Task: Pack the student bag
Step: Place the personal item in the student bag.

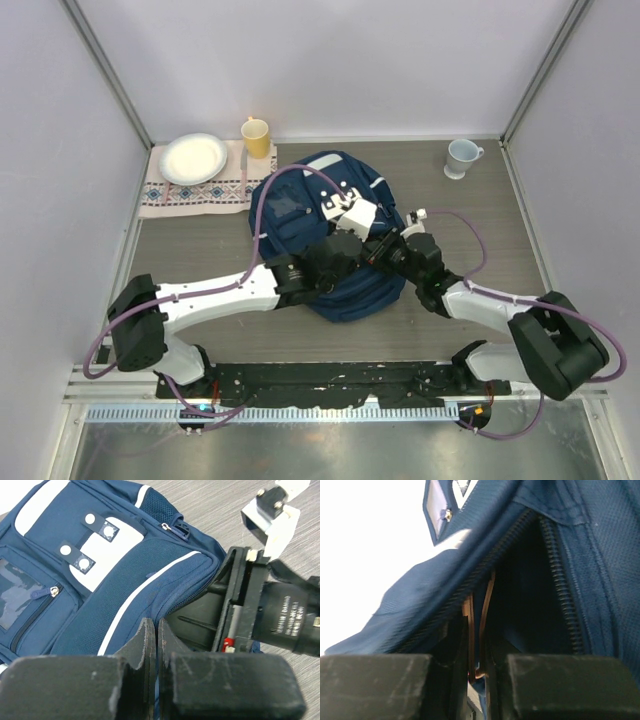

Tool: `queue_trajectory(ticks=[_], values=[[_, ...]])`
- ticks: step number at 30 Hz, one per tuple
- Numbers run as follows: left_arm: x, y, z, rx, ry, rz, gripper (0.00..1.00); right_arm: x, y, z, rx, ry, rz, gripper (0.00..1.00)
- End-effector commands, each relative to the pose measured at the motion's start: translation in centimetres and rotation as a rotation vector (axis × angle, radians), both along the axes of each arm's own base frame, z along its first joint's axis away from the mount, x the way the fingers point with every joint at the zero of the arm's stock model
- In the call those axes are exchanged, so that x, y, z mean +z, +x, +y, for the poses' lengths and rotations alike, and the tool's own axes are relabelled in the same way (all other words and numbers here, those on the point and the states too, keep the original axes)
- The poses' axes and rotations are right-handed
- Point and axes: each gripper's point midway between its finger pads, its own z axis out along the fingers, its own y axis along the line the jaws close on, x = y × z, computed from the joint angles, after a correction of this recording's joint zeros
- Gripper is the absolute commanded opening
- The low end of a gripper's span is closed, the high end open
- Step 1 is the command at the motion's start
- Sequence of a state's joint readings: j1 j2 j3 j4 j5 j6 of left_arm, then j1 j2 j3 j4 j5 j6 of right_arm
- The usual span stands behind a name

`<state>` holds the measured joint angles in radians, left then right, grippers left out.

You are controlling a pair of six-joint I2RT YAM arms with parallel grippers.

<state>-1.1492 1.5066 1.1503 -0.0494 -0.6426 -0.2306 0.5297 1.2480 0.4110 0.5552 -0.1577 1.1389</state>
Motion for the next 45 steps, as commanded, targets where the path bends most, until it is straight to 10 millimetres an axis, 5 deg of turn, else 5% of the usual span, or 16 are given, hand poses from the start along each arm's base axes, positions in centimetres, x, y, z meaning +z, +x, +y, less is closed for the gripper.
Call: queue_trajectory(ticks=[1, 10, 14, 22, 27, 30, 34, 36, 45], values=[[6.5, 0.4, 0.1, 0.031, -0.234, -0.082, 0.00, 2.4, 1.9, 1.5, -0.071, 0.035, -0.099, 0.06], [5.5, -0.1, 1.0, 0.039, -0.240, -0.061, 0.00, 0.8, 2.8, 1.3, -0.182, 0.046, -0.150, 0.09], [4.5, -0.3, 1.2, 0.038, -0.229, -0.045, 0.00, -0.3, 2.4, 0.0, -0.220, 0.013, -0.136, 0.27], [3.5, -0.3, 0.7, 0.035, -0.228, -0.025, 0.00, -0.7, 1.5, -0.9, -0.220, -0.053, -0.097, 0.46], [3.4, -0.3, 0.6, 0.034, -0.236, -0.026, 0.00, 0.1, 0.9, -1.6, -0.225, -0.071, -0.096, 0.47], [3.4, -0.3, 0.6, 0.034, -0.241, -0.024, 0.00, 0.4, 0.7, -1.7, -0.221, -0.079, -0.095, 0.43], [3.4, -0.4, 0.6, 0.030, -0.247, -0.024, 0.00, 0.3, 0.6, -1.3, -0.201, -0.077, -0.091, 0.09], [3.4, -0.5, 0.7, 0.030, -0.248, -0.025, 0.00, 0.4, 0.6, -1.0, -0.190, -0.061, -0.096, 0.02], [3.2, -1.0, 0.5, -0.009, -0.255, -0.015, 0.00, 2.2, 1.9, -0.4, -0.208, -0.004, -0.173, 0.01]])
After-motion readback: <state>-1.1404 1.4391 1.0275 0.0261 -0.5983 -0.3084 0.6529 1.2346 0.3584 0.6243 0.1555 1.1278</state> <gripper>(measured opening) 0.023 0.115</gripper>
